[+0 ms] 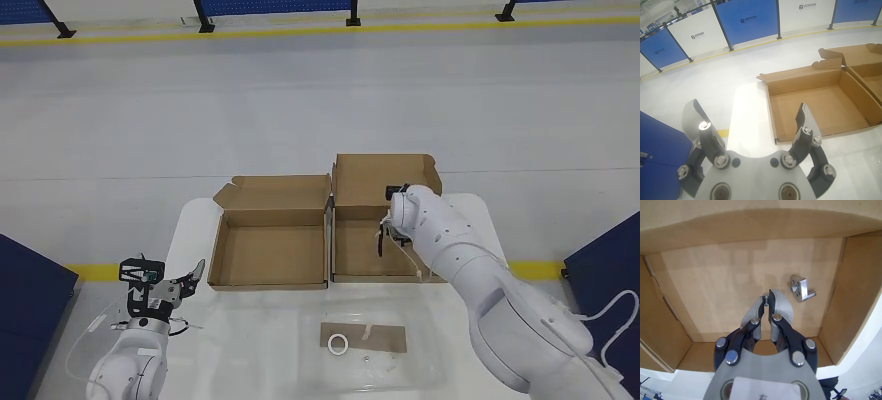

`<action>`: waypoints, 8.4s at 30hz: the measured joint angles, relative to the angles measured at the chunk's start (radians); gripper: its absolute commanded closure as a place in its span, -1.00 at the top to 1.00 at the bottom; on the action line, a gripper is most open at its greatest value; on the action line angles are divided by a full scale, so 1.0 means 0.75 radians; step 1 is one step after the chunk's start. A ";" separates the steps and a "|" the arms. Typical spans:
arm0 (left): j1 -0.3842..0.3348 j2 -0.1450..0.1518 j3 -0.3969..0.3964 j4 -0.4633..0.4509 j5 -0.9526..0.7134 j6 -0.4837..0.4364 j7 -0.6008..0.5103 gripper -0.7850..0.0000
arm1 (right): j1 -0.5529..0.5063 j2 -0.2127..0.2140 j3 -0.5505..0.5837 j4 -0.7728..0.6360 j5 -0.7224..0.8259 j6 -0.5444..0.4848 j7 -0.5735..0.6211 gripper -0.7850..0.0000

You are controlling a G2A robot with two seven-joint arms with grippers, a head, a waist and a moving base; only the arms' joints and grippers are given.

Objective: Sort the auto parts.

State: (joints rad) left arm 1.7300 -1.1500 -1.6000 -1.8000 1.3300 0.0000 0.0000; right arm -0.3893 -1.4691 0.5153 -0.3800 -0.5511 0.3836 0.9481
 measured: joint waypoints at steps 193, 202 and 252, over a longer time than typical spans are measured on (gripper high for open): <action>0.000 0.000 0.000 0.000 0.000 0.000 0.000 1.00 | -1.054 0.509 0.109 -1.929 -0.815 -0.402 0.626 -0.36; 0.000 0.000 0.000 0.000 0.000 0.000 0.000 1.00 | -1.067 0.501 0.126 -1.930 -0.828 -0.416 0.627 -1.00; 0.000 0.000 0.000 0.000 0.000 0.000 0.000 1.00 | -1.276 0.606 0.865 -2.069 0.274 -0.754 0.693 -1.00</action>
State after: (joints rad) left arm 1.7300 -1.1500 -1.6000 -1.8000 1.3300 0.0000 0.0000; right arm -1.3462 -1.0147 1.1644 -1.9319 -0.3457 -0.1818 1.4678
